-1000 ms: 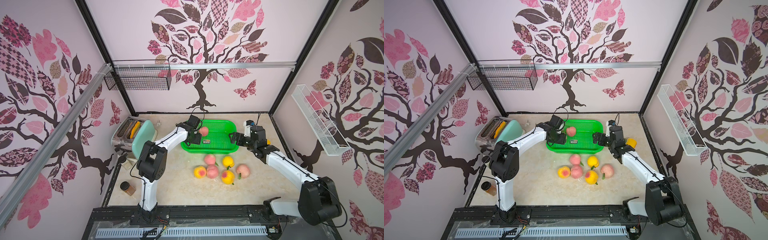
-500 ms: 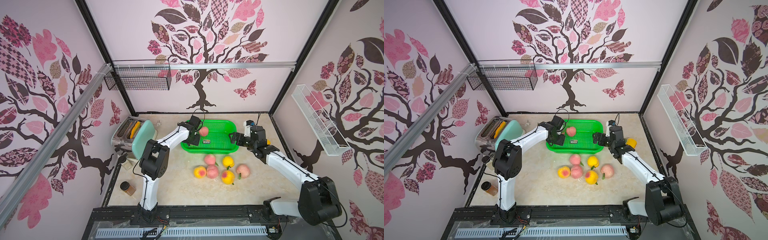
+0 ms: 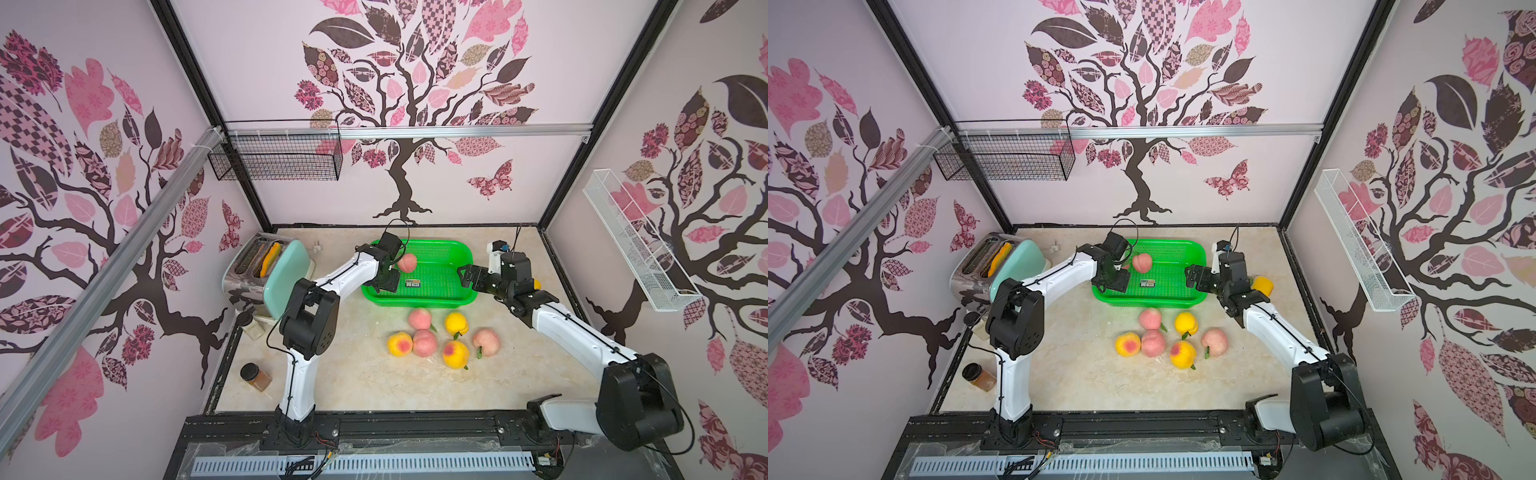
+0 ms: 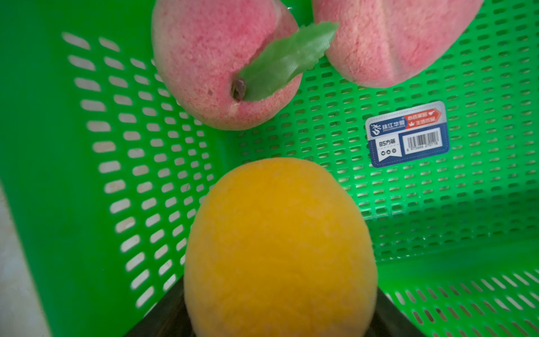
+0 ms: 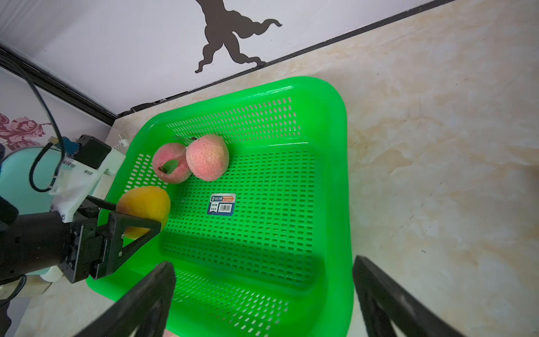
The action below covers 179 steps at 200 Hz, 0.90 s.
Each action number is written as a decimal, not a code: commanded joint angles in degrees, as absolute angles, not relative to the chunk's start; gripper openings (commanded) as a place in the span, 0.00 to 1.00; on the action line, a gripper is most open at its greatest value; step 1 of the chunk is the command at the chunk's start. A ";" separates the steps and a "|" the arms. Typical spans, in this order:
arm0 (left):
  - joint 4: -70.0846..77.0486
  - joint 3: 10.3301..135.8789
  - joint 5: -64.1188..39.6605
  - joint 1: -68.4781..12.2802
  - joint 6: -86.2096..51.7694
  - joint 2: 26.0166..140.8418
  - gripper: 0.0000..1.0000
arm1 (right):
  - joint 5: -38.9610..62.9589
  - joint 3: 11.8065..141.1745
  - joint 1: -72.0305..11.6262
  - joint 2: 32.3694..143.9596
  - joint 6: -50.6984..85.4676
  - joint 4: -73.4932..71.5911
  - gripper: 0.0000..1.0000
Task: Put the peaches into the basket
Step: Place the peach in the basket.
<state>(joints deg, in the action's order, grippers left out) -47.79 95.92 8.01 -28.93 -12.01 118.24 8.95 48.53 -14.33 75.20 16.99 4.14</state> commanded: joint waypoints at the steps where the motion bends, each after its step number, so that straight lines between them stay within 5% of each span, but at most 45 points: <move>1: -48.86 96.94 9.23 -29.20 -12.45 119.45 0.72 | 9.71 49.03 -14.06 75.64 17.47 3.28 0.97; 57: -47.23 95.51 8.58 -29.22 -13.15 117.72 0.82 | 10.80 49.31 -14.04 75.95 17.75 3.33 0.97; 179: -31.28 84.46 -3.59 -29.19 -16.63 105.31 0.82 | 8.83 53.58 -12.81 74.18 15.64 11.80 0.98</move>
<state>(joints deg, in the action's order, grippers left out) -38.44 87.37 0.86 -29.04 -14.59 109.06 10.37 50.24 -13.69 75.61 16.95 7.68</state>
